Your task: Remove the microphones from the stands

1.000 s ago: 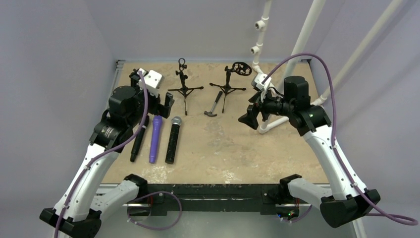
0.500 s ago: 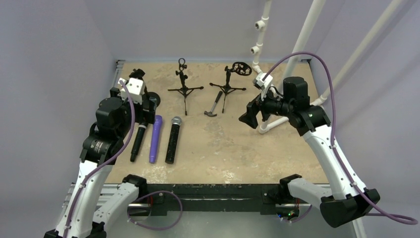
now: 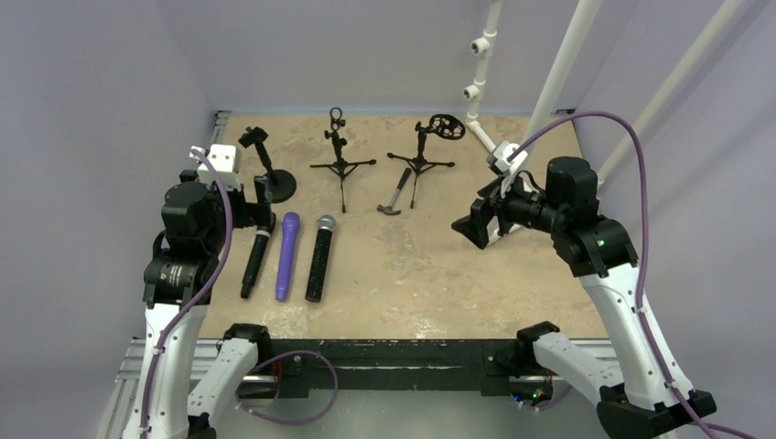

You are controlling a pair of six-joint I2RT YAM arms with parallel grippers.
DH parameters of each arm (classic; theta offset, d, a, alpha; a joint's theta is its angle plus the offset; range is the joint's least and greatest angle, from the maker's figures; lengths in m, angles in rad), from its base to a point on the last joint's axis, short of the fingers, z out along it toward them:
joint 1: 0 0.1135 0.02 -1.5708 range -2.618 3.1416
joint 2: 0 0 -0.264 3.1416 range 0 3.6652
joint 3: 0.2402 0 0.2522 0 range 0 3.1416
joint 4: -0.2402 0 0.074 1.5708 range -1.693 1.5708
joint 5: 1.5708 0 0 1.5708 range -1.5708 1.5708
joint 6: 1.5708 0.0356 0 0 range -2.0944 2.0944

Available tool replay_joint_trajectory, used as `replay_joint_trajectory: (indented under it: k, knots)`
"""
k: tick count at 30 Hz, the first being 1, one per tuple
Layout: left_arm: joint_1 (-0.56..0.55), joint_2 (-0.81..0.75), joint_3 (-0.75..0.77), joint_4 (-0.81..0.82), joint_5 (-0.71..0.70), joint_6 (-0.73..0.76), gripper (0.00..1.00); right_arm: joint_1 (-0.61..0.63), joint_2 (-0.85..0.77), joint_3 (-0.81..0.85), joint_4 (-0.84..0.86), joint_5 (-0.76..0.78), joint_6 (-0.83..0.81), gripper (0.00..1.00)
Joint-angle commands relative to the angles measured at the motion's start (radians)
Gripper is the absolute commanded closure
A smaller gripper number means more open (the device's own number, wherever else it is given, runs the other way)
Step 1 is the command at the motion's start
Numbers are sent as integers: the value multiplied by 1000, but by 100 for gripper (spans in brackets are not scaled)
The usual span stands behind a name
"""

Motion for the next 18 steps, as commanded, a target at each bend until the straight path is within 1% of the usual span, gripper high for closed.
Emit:
replay_joint_trajectory:
  k: [1,5,12,18]
  knots:
    - [45,-26,12,13,18,-29,0,-26,-47,51,30,208,65,1]
    - [51,-47,4,13,6,-12,0,-57,-87,60,36,368,62,1]
    - [63,-77,-19,25,-2,13,0,-122,-158,54,10,468,1,1]
    - [70,-94,-30,39,-13,12,0,-158,-195,4,55,647,-16,1]
